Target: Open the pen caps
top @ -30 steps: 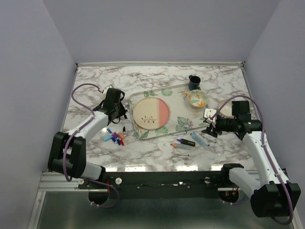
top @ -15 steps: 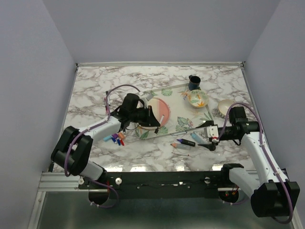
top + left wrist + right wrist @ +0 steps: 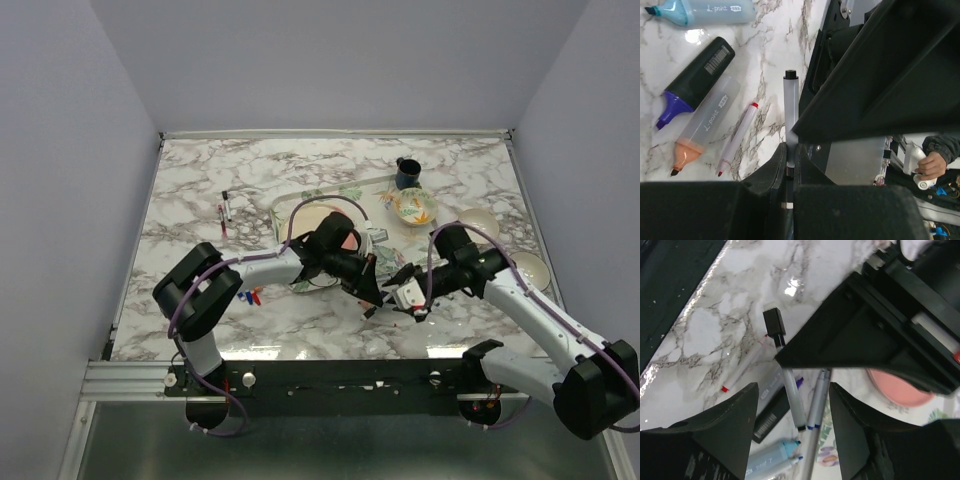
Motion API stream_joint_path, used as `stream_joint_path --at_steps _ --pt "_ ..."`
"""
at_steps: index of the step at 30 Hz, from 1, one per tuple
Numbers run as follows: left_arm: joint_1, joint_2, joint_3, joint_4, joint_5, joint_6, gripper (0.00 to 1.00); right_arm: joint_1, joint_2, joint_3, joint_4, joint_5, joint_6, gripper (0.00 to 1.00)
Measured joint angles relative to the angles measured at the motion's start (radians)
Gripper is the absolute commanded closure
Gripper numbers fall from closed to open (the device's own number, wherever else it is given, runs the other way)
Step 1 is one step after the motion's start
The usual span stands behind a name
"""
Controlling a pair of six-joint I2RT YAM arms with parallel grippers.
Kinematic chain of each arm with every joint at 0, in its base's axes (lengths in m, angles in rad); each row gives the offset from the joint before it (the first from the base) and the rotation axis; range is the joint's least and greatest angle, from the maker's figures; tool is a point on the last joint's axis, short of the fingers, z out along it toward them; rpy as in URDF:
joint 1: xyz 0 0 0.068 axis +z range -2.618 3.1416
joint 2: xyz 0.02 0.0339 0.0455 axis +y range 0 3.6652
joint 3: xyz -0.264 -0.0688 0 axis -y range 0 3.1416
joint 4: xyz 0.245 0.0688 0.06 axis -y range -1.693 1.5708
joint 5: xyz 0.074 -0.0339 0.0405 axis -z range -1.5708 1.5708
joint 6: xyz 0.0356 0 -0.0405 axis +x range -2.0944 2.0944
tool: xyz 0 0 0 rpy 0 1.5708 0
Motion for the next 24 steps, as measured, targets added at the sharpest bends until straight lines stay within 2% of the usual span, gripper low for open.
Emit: stream_joint_path --at_steps 4,6,9,10,11,14,15,18,24 --pt "-0.015 0.019 0.008 -0.001 0.011 -0.002 1.0 0.145 0.022 -0.055 0.1 0.138 0.082 0.53" --pt "-0.017 0.019 0.007 0.0 0.015 -0.003 1.0 0.171 0.037 -0.06 0.126 0.186 0.106 0.6" --pt "-0.017 0.019 0.007 0.006 0.017 -0.004 1.0 0.199 0.055 -0.064 0.162 0.24 0.142 0.78" --pt "-0.016 0.019 0.007 0.008 0.018 -0.004 1.0 0.204 0.056 -0.065 0.168 0.252 0.148 0.95" --pt "-0.016 0.019 0.007 0.008 0.017 -0.004 0.99 0.208 0.057 -0.066 0.175 0.257 0.151 0.99" --pt "-0.017 0.019 0.001 0.009 0.016 -0.004 0.8 0.222 0.066 -0.067 0.182 0.272 0.173 0.99" --pt "-0.016 0.019 -0.001 0.009 0.015 -0.004 0.7 0.224 0.07 -0.067 0.183 0.275 0.179 0.99" --pt "-0.011 -0.012 -0.035 0.021 -0.012 -0.008 0.55 0.229 0.078 -0.066 0.19 0.28 0.212 0.99" --pt "0.027 -0.146 -0.106 0.042 -0.035 -0.01 0.49 0.23 0.077 -0.066 0.193 0.294 0.27 0.99"
